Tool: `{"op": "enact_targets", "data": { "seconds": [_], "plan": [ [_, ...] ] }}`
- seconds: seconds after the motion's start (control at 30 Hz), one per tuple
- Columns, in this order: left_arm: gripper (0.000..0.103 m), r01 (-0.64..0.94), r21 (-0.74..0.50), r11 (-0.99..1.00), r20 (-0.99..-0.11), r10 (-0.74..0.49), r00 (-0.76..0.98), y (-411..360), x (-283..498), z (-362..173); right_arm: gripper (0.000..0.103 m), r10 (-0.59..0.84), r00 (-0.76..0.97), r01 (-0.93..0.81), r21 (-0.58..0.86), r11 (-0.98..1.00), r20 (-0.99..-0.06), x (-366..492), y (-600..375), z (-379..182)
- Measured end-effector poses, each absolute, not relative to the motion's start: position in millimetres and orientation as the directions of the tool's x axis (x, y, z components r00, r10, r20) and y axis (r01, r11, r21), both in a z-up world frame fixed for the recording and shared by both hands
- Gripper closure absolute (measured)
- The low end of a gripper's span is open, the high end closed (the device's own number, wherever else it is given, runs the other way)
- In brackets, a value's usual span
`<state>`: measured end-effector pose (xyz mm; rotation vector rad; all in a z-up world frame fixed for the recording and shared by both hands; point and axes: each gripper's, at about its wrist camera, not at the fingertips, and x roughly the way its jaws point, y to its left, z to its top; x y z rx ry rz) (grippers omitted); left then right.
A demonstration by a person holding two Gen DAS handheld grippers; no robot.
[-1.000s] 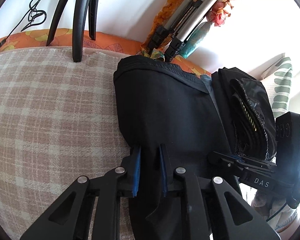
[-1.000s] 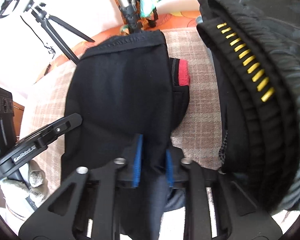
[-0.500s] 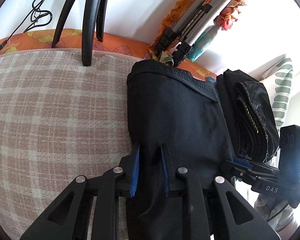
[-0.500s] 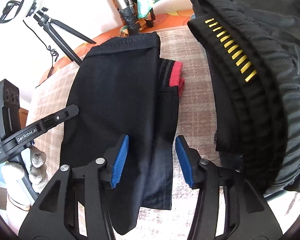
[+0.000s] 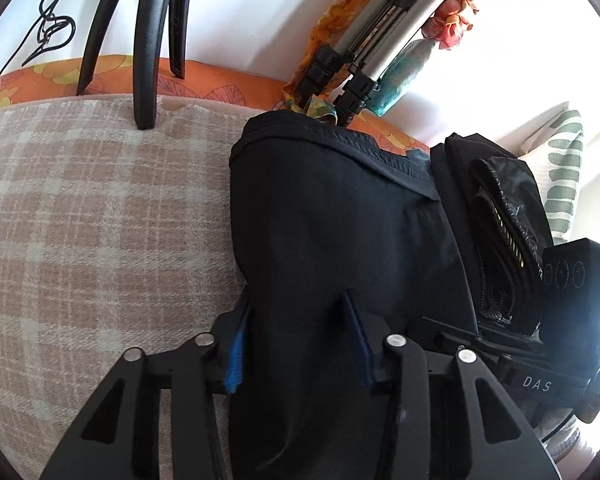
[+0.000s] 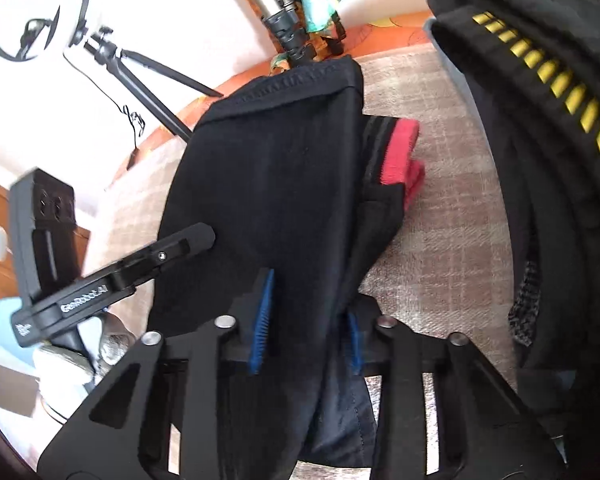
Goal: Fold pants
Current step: 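Lift the folded pants with both grippers and carry them onto the clothes stack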
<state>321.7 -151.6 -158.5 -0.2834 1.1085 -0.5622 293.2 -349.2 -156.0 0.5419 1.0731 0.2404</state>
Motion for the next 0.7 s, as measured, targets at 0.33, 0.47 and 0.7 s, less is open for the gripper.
{"op": "enact_targets", "data": {
  "seconds": [0.33,0.47,0.7],
  "plan": [
    [0.093,0.299,-0.501,0.812,-0.726,-0.582,0.367,-147,306,-140,0.087,0.421,0.518,0.012,0.498,0.867,-0.745,275,-341,-133],
    [0.093,0.348,-0.457,0.819,-0.717,-0.570,0.401,-149,291,-125,0.087,0.407,0.540,-0.014,0.476,0.879,-0.737,263,-339,-119],
    [0.093,0.399,-0.395,0.827,-0.674,-0.557,0.485,-152,252,-86,0.087,0.381,0.592,-0.080,0.419,0.905,-0.710,230,-343,-80]
  ]
}}
